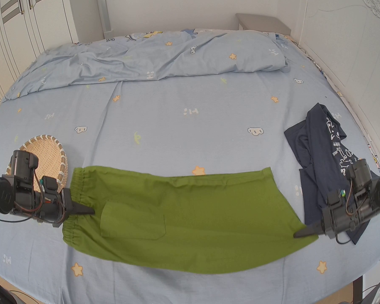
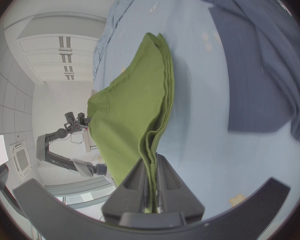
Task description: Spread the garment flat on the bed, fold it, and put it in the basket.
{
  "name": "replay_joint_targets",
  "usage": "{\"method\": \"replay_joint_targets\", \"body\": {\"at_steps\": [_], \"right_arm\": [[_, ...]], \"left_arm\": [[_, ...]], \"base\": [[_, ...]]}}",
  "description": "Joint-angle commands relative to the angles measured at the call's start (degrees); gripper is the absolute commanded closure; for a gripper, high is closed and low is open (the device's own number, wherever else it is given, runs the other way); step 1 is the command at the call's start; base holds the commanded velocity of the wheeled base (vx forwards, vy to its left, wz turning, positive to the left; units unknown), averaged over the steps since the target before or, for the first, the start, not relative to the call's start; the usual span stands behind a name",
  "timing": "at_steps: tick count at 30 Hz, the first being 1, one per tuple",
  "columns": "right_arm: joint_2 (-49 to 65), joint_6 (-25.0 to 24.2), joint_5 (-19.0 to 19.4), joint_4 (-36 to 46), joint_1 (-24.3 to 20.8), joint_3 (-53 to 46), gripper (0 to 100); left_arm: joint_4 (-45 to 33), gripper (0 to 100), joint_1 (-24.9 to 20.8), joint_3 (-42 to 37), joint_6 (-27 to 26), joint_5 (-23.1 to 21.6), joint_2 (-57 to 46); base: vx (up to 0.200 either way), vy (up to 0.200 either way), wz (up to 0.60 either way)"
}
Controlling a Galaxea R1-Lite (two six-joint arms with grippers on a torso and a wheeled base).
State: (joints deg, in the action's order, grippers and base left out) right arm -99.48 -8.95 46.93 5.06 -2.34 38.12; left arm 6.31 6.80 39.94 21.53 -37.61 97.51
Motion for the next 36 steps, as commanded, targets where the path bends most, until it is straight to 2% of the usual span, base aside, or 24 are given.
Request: {"method": "replay_joint_targets", "body": {"at_steps": [1, 6, 15, 16, 21, 26, 28, 32, 33, 35, 36], "right_arm": [[6.8, 3.0, -1.4, -7.3, -3.7, -15.7, 100], [6.8, 2.5, -1.4, -13.8, -5.9, -22.2, 100], [4.4, 2.4, -1.3, -16.7, -6.4, -23.5, 100], [3.9, 2.4, -1.3, -16.9, -6.4, -23.4, 0], [1.9, 2.4, -1.4, -18.5, -6.4, -23.4, 0], [2.4, 2.4, -1.8, -19.8, -4.3, -21.9, 0], [3.9, 2.3, -3.1, -19.9, -3.2, -20.2, 0], [6.4, 1.6, -4.7, -19.5, -3.0, -17.9, 0], [8.9, -2.2, -5.9, -19.3, -3.5, -14.6, 0], [10.1, -4.1, -6.1, -19.3, -3.7, -13.0, 0], [11.5, -6.4, -6.2, -19.2, -3.9, -10.8, 0]], "left_arm": [[-1.7, 100, 2.1, -12.3, -5.3, 0.0, -8.0], [-0.4, 100, 2.4, -17.2, -7.6, 0.2, -8.3], [0.5, 100, 3.7, -18.7, -9.5, 0.2, -7.7], [0.5, 100, 3.7, -18.7, -9.5, 0.1, -7.7], [0.5, 100, 3.7, -18.4, -9.5, 0.1, -8.0], [-0.2, 100, 7.8, -17.3, -10.5, 0.5, -12.9], [-0.3, 100, 9.5, -16.5, -11.6, 0.5, -14.5], [-2.1, 100, 10.7, -15.3, -13.3, 0.6, -15.2], [-7.9, 100, 13.3, -12.1, -17.9, 0.8, -15.6], [-10.9, 100, 14.6, -10.2, -20.2, 1.1, -15.6], [-15.4, 100, 16.6, -6.8, -23.2, 2.2, -15.7]], "base": [[0.000, 0.000, 0.00], [0.000, 0.000, 0.00], [0.000, 0.000, 0.00], [0.000, 0.000, 0.00], [0.000, 0.000, 0.00], [0.000, 0.000, 0.00], [0.000, 0.000, 0.00], [0.000, 0.000, 0.00], [0.000, 0.000, 0.00], [0.000, 0.000, 0.00], [0.000, 0.000, 0.00]]}}
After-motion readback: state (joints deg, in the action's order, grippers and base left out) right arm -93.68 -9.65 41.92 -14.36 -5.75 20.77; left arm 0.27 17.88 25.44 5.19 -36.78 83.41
